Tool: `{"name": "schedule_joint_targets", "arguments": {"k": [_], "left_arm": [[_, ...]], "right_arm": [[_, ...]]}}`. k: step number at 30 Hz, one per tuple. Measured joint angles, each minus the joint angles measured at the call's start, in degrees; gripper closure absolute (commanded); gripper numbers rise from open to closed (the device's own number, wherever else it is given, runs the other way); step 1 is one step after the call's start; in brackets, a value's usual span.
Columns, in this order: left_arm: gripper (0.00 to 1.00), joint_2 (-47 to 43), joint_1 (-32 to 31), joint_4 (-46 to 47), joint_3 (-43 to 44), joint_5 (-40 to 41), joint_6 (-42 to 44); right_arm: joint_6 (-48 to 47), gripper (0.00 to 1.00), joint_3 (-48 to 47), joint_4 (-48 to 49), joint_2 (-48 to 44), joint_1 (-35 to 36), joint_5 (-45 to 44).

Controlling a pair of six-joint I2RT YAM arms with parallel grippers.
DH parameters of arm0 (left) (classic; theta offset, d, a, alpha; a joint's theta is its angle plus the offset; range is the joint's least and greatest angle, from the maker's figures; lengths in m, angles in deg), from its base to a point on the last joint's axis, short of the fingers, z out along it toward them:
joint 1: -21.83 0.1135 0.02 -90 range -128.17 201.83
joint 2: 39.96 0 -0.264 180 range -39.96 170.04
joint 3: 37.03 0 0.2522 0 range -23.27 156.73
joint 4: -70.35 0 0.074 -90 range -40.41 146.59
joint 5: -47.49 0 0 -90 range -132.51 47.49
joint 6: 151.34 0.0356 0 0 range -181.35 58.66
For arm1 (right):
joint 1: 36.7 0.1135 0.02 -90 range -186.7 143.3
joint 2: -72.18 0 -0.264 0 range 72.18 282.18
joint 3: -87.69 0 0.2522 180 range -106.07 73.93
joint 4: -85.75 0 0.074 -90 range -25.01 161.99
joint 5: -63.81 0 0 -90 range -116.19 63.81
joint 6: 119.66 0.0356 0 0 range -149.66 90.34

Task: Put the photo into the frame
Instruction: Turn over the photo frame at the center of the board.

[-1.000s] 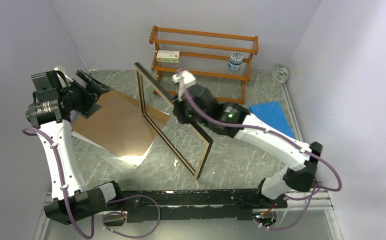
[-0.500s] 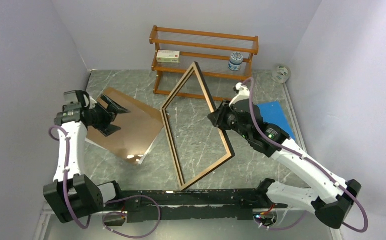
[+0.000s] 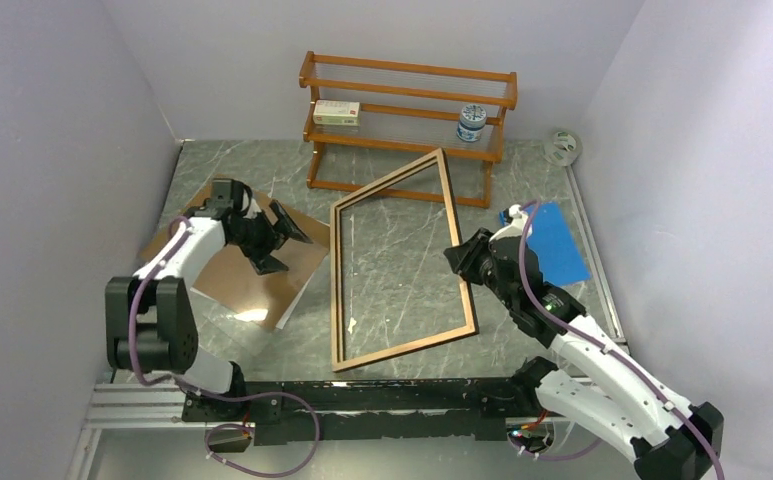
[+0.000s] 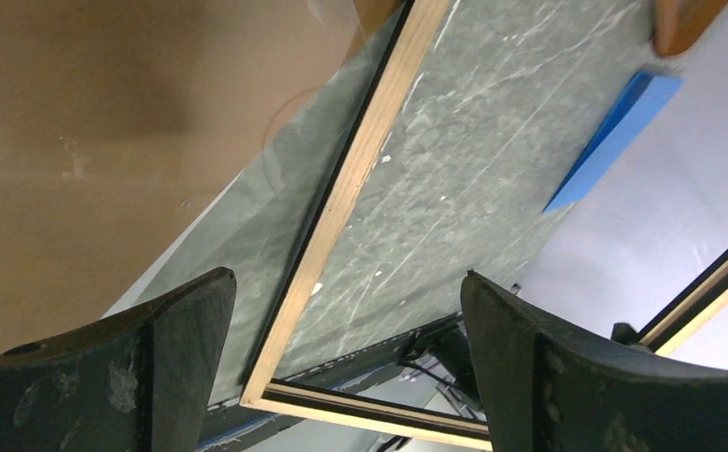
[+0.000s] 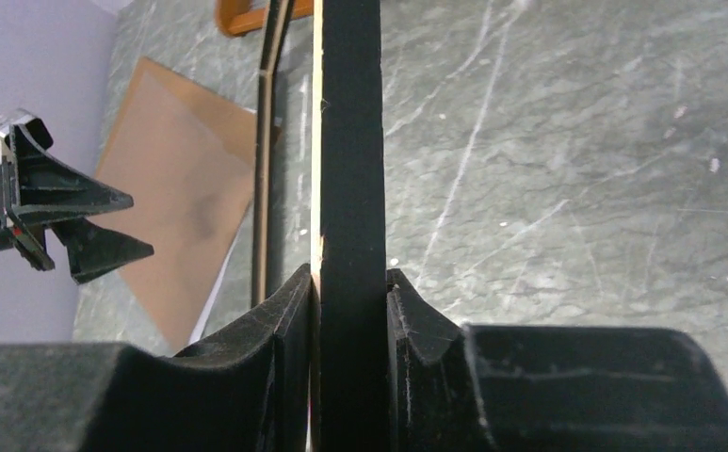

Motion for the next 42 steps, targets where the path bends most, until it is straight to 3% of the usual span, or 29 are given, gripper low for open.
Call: {"name": "schedule_joint_targets", "arguments": {"k": [13, 17, 23, 25, 31, 38, 42], "left_arm": [[0.06, 15.9, -15.2, 8.3, -0.7, 2.7, -1.3], [0.09, 16.9, -16.7, 8.2, 0.0, 3.3, -1.3], [0.13, 18.8, -17.5, 8.7, 1.4, 2.0, -1.3], [0.13, 19.1, -17.7, 9.3, 1.5, 1.4, -1.3], [0.14, 20.8, -18.1, 11.5, 2.2, -1.2, -1.8], [0.13, 21.0, -18.2, 11.8, 2.2, -1.7, -1.9], [0.13, 21.0, -18.2, 11.8, 2.3, -1.7, -1.9]], "right_arm": [[-0.9, 0.93, 14.5, 5.1, -2.5, -11.5, 7.5], [1.7, 0.81, 18.7, 4.3, -6.3, -12.3, 8.4], [8.7, 0.72, 25.3, 2.9, -11.4, -12.8, 8.4], [10.4, 0.7, 27.2, 3.0, -10.6, -12.8, 8.5], [12.0, 0.5, 28.6, 4.1, -4.3, -13.1, 8.4], [11.6, 0.29, 24.2, 5.7, 2.9, -13.7, 6.3], [9.8, 0.25, 19.6, 2.1, 6.9, -14.2, 2.8]]}}
